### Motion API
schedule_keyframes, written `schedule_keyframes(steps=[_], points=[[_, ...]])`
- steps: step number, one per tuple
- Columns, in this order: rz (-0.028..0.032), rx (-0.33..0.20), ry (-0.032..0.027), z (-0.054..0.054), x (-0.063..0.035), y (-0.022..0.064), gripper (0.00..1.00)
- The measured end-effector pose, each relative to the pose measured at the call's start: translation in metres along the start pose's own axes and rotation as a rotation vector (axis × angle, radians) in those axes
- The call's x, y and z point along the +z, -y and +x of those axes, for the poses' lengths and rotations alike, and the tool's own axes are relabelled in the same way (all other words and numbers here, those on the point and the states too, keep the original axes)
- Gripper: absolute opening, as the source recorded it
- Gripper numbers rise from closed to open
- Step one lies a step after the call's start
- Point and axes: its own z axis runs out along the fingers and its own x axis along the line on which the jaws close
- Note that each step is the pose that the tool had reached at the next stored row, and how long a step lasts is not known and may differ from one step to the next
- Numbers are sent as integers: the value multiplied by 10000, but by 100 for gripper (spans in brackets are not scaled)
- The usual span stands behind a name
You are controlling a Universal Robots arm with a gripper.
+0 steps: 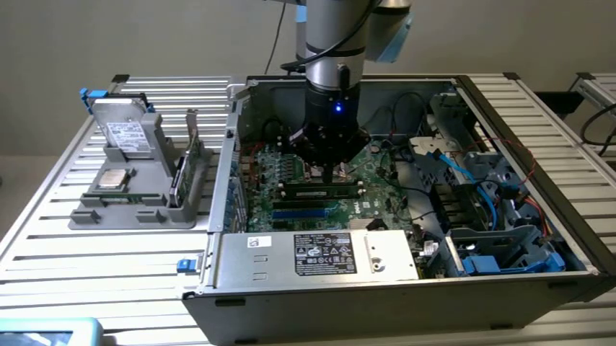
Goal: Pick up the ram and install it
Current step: 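Press down the ram until it locks into place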
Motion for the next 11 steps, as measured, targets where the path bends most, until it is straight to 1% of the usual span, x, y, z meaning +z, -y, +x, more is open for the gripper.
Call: schedule_keyframes(steps=[2, 11], points=[[1, 106, 10, 0, 0, 0, 11], [1, 115, 11, -1, 0, 0, 11]])
